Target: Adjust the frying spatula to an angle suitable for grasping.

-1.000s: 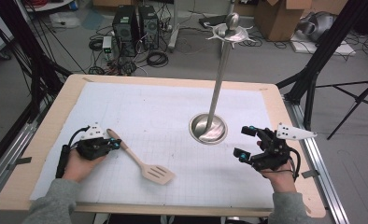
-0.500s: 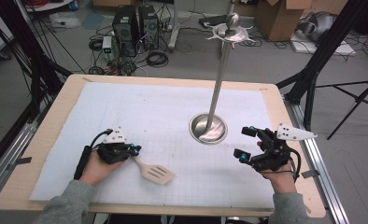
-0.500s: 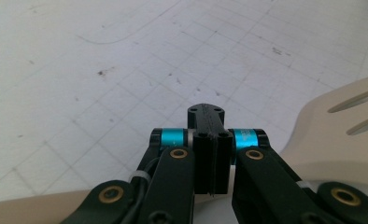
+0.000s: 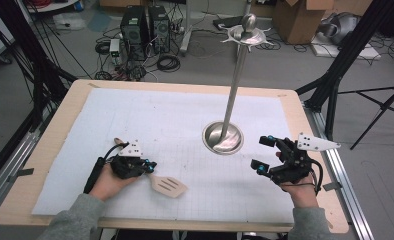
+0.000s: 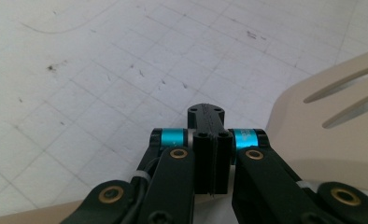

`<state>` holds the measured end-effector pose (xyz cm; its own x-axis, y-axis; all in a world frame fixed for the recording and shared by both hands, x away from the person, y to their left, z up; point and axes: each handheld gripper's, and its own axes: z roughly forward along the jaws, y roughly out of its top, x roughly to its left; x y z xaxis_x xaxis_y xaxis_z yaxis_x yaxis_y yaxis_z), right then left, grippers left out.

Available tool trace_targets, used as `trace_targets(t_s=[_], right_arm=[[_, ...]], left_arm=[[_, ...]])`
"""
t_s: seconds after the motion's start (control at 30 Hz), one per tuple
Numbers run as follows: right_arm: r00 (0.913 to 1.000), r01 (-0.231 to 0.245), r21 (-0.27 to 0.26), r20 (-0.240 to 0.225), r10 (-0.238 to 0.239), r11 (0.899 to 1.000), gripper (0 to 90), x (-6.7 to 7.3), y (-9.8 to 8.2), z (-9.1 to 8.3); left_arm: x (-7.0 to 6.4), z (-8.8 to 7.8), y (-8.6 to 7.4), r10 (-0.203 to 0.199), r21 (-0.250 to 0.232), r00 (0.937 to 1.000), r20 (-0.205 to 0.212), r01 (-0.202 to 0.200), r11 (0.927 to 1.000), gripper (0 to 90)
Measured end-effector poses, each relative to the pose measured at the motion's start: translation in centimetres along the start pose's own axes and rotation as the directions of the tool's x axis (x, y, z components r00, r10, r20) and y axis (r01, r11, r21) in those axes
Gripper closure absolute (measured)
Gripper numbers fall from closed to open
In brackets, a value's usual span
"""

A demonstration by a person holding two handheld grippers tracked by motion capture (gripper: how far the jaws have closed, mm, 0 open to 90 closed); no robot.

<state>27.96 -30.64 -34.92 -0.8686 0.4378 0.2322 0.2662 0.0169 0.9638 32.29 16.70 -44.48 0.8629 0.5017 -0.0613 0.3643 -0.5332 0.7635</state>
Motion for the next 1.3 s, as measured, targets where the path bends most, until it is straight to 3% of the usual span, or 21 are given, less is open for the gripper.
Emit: trace_targets(t_s=[0.13, 0.37, 0.63, 0.83, 1.3], right_arm=[[1.0, 0.007, -0.003, 0.001, -0.007, 1.0, 2.5, -0.1, 0.0, -0.1], [1.0, 0.0, -0.011, 0.001, 0.0, 1.0, 2.5, -0.1, 0.0, -0.3], [1.0, 0.003, -0.006, -0.001, -0.003, 1.0, 2.5, -0.1, 0.0, -0.2], [1.0, 0.001, -0.006, 0.001, -0.001, 1.0, 2.5, -0.1, 0.0, -0.3], [1.0, 0.002, -0.002, -0.004, -0.002, 1.0, 2.5, -0.1, -0.1, -0.2]], left_arm=[[-0.1, -0.2, -0.1, -0.002, 0.009, 0.9997, 0.026, 0.002, 1.0, 90.0], [-0.2, -0.9, -0.9, -0.035, -0.026, 0.9983, 0.046, 0.037, 0.999, 90.0], [-0.4, -1.3, -1.1, -0.035, -0.036, 0.9984, 0.045, 0.037, 0.9987, 90.0], [-0.6, -1.6, -1.2, -0.046, -0.018, 0.9982, 0.039, 0.047, 0.9988, 90.0], [-0.8, -3.1, -2.2, -0.009, 0.003, 0.9986, 0.053, 0.009, 1.0, 90.0]])
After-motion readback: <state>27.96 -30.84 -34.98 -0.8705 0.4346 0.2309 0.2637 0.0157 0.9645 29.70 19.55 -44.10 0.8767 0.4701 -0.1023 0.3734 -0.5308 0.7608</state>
